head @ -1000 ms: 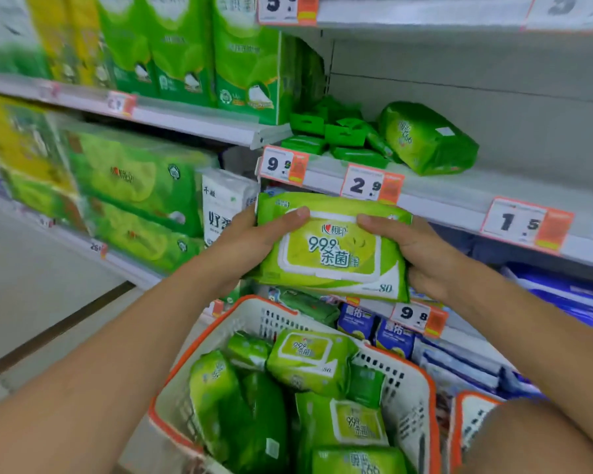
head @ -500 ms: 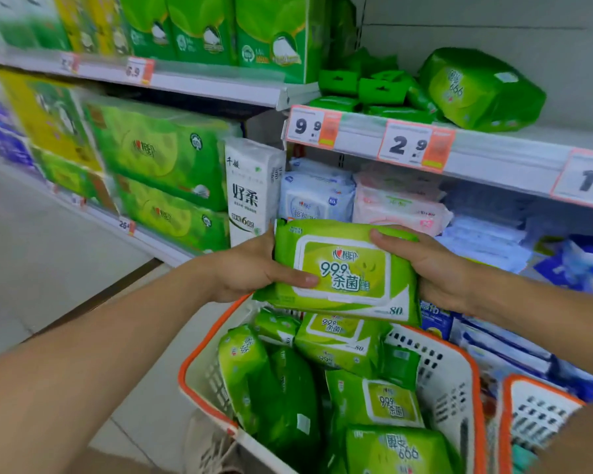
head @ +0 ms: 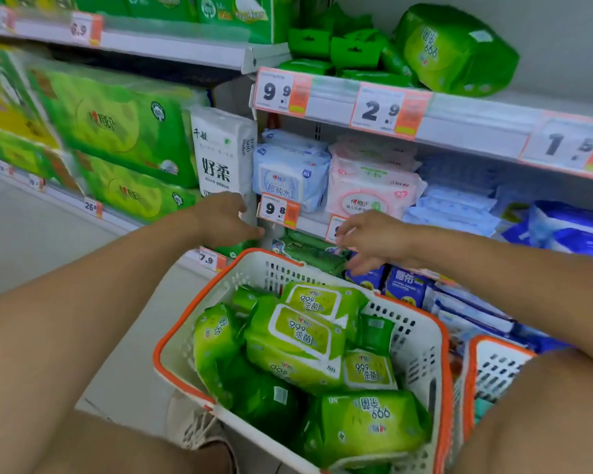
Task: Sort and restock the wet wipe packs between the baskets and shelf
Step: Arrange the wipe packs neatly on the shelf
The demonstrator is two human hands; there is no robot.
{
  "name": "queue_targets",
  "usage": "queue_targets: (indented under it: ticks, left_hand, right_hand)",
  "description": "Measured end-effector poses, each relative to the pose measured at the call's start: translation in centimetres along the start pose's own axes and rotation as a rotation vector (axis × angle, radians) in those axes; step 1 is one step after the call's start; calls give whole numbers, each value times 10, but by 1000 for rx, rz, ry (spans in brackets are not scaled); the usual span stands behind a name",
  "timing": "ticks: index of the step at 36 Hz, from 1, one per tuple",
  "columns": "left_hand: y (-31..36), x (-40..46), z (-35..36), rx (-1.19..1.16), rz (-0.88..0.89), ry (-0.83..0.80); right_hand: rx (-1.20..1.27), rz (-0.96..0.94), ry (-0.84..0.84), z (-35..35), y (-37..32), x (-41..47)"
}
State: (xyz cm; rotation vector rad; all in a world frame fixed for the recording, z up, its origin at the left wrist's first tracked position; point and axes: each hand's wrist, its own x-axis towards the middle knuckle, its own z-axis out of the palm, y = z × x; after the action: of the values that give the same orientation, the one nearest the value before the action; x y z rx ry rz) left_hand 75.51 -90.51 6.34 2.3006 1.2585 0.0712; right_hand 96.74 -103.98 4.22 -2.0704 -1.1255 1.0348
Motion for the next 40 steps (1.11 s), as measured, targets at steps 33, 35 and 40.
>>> queue_targets:
  ticks: [33, 35, 40]
  left_hand:
    - [218, 126, -28, 454, 544, 403]
    - [219, 126, -30, 467, 526, 358]
    - [218, 114, -40, 37, 502, 276]
  right_hand:
    - [659, -72, 549, -278, -68, 62]
    - [809, -45, 412, -286, -61, 34]
    - [853, -143, 269, -284, -50, -31]
